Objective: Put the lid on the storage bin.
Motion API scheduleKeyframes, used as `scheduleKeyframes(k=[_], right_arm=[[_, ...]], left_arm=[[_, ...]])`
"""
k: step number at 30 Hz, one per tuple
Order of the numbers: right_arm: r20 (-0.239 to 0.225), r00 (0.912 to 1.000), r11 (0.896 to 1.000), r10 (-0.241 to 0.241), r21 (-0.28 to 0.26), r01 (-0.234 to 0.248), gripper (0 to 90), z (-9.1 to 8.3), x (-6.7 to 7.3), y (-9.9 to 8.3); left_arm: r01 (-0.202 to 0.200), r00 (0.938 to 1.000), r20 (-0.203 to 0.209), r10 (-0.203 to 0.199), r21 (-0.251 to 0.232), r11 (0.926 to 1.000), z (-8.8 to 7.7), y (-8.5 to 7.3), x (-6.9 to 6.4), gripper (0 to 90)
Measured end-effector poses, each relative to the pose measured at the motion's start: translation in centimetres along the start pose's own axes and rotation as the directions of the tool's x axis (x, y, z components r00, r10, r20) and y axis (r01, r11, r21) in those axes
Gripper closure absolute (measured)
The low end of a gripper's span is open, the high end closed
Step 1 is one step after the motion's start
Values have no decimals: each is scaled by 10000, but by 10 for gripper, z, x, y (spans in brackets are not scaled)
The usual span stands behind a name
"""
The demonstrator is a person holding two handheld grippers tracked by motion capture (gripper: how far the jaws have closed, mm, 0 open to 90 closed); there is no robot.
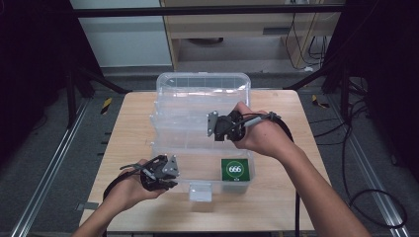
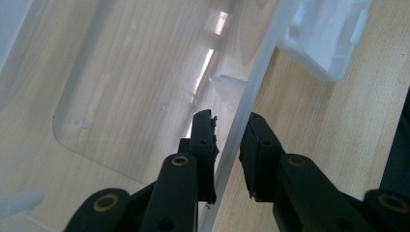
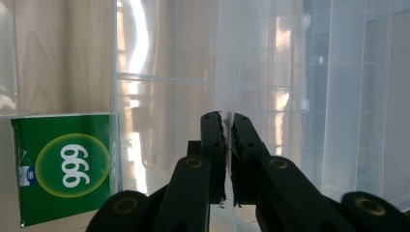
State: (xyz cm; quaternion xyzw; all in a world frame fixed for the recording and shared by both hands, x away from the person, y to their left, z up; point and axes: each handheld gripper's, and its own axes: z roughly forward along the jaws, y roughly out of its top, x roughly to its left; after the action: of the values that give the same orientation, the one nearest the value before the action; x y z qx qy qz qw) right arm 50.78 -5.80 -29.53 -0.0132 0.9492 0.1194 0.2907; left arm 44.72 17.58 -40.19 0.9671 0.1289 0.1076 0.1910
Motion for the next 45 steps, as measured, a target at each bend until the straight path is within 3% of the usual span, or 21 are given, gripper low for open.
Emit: scheduleKeyframes(k=[15,45], right_arm=[[-52,9997,9996,231,-139,-232,851,7,-12,-3],[189,9998,9988,62,-485,-53,853,-8,23,-7]], left_arm=[[101,9999,-58,-102,-102,9999,2,2,1,761],[228,9997,-64,-230,-289,9993,3,1,-1,755]])
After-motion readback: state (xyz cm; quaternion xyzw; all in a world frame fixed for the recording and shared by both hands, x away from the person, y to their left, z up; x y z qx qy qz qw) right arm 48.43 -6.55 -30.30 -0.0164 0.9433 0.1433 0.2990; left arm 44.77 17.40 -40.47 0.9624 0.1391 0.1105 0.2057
